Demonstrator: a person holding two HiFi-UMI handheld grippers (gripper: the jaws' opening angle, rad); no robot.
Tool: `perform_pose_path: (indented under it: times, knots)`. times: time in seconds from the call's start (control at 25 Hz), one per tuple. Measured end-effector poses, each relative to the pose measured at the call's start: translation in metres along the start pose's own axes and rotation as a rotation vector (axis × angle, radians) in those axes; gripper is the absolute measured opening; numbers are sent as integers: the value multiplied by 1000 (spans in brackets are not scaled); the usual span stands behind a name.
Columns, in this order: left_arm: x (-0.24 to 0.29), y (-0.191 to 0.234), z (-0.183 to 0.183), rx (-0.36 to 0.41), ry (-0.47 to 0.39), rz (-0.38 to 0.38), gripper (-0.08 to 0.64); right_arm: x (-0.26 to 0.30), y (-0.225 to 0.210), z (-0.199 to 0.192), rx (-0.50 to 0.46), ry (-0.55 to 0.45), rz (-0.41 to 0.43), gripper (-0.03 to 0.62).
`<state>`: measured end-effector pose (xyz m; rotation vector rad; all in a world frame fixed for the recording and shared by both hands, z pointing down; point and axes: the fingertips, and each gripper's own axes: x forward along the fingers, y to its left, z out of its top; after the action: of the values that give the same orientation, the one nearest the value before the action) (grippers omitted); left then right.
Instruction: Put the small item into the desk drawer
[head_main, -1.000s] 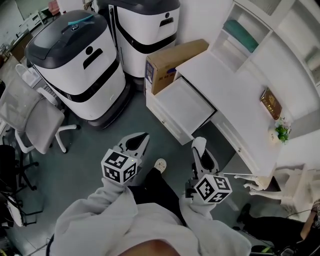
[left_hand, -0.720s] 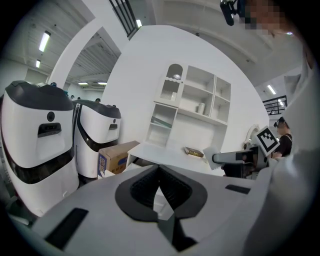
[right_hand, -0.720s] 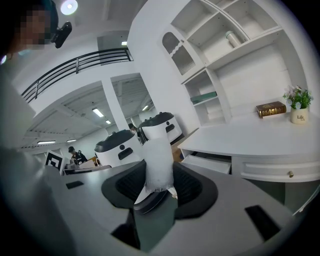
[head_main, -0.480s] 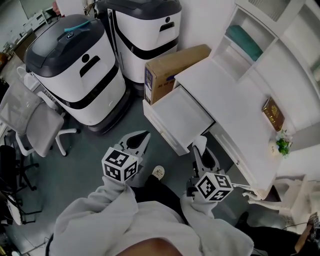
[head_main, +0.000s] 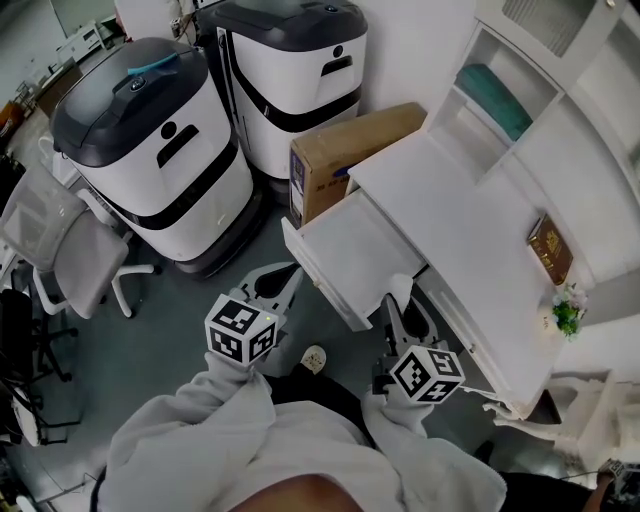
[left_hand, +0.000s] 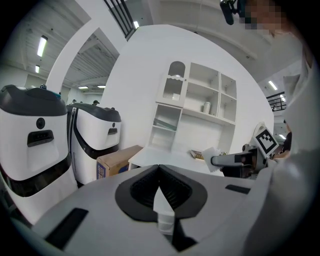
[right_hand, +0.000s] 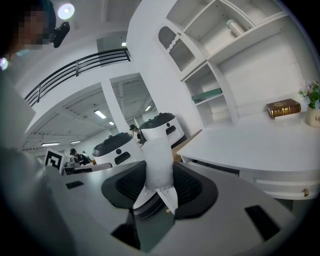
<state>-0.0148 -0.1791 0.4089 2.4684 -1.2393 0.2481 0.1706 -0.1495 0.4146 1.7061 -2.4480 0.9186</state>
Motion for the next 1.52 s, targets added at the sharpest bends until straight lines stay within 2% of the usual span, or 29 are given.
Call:
perform_pose_path:
  times: [0.24, 0.4, 0.56, 0.68, 1.0, 1.52]
  knots:
    - [7, 5, 3, -8, -3, 26, 15, 14, -6, 5, 3, 10, 22, 179]
    - [6, 7, -9, -23, 22, 42, 15, 19, -5, -8, 40, 38, 40, 179]
    - [6, 0, -26, -21, 72, 28, 16, 20, -4, -19, 71, 47, 48, 179]
    - [8, 1, -29, -17, 79, 22, 15, 22, -5, -29, 92, 59, 47, 179]
    - [26, 12, -22, -15, 91, -4, 15, 35, -15, -20, 107, 49, 12, 179]
    - [82, 51, -15, -57, 136, -35, 15, 97, -38, -11, 130, 111, -40, 179]
